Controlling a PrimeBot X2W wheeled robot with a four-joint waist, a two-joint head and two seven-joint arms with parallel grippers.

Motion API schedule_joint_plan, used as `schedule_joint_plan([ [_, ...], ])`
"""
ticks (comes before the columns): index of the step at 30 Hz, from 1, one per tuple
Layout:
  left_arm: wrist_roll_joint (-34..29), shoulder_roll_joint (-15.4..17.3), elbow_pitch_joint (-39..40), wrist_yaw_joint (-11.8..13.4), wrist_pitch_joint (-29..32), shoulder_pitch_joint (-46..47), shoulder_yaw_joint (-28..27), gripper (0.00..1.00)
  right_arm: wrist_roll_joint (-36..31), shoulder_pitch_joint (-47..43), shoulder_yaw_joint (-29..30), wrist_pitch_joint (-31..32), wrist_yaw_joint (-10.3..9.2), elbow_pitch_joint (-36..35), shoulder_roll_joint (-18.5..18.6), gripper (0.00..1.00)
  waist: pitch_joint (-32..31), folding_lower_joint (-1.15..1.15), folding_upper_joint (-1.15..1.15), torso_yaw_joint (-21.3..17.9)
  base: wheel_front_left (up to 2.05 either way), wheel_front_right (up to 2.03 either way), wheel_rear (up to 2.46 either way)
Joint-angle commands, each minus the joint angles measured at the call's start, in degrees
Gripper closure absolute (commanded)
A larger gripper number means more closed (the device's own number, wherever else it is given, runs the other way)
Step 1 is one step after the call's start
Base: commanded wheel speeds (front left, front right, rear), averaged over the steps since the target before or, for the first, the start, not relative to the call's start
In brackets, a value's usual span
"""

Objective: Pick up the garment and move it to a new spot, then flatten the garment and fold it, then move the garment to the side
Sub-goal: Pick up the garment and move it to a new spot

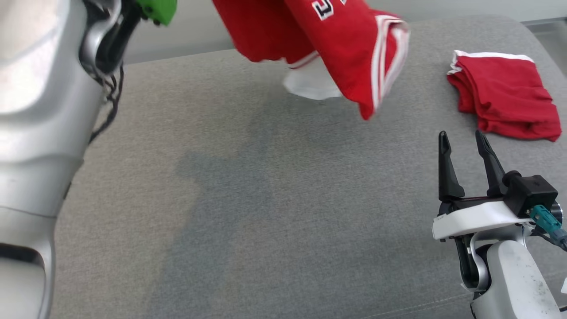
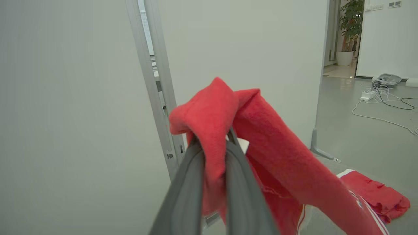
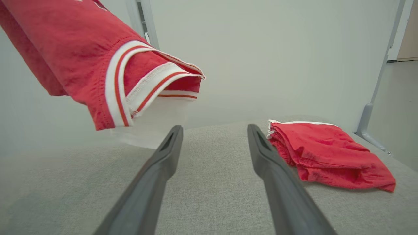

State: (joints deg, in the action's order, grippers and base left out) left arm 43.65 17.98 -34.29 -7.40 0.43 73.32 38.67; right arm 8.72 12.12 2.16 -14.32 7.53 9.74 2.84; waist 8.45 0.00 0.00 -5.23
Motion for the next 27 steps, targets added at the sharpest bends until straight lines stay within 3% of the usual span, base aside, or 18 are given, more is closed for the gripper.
schedule_joint_plan([
  [1,1.0,0.1,-1.2,-0.1,-0.4,-3.4,0.2,1.0,0.3,-0.4,0.3,-0.4,-0.09,0.3,0.1,0.0,0.2,0.0,0.0,-1.1,0.0,0.0,0.0],
  [10,4.6,-0.5,-11.1,1.2,-3.9,-21.1,1.1,1.0,0.5,0.6,1.3,-0.9,-0.09,0.8,0.1,0.0,2.6,0.0,0.0,0.0,0.0,0.0,0.0],
  [19,5.8,-2.3,-19.1,2.9,-8.7,-28.5,0.8,1.0,0.0,0.4,1.2,-0.9,-0.09,1.4,0.1,0.0,2.3,0.0,0.0,2.0,0.0,0.0,0.0],
  [20,5.8,-2.7,-19.7,2.7,-9.0,-28.9,0.9,0.84,0.0,0.3,1.2,-0.9,-0.09,1.4,0.1,0.0,2.2,0.0,0.0,2.2,0.0,0.0,0.0],
  [21,5.7,-2.9,-20.2,2.6,-9.2,-29.0,1.2,0.49,0.0,0.2,1.1,-0.9,-0.09,1.4,0.1,0.0,2.2,0.0,0.0,2.4,0.0,0.0,0.0],
  [22,5.2,-3.1,-20.8,2.5,-9.6,-29.1,1.6,0.07,0.1,0.2,0.9,-0.9,-0.09,1.5,0.1,0.0,2.0,0.0,0.0,2.6,0.0,0.0,0.0],
  [23,4.8,-3.3,-21.2,2.6,-10.0,-29.1,1.8,0.0,0.2,0.2,0.8,-0.9,-0.09,1.6,0.1,0.0,1.9,0.0,0.0,2.7,0.0,0.0,0.0],
  [27,4.0,-4.3,-22.4,2.6,-12.4,-29.2,2.4,0.0,0.2,-0.4,0.6,-0.9,-0.09,2.0,0.1,0.0,0.3,0.0,0.0,3.2,0.0,0.0,0.0],
])
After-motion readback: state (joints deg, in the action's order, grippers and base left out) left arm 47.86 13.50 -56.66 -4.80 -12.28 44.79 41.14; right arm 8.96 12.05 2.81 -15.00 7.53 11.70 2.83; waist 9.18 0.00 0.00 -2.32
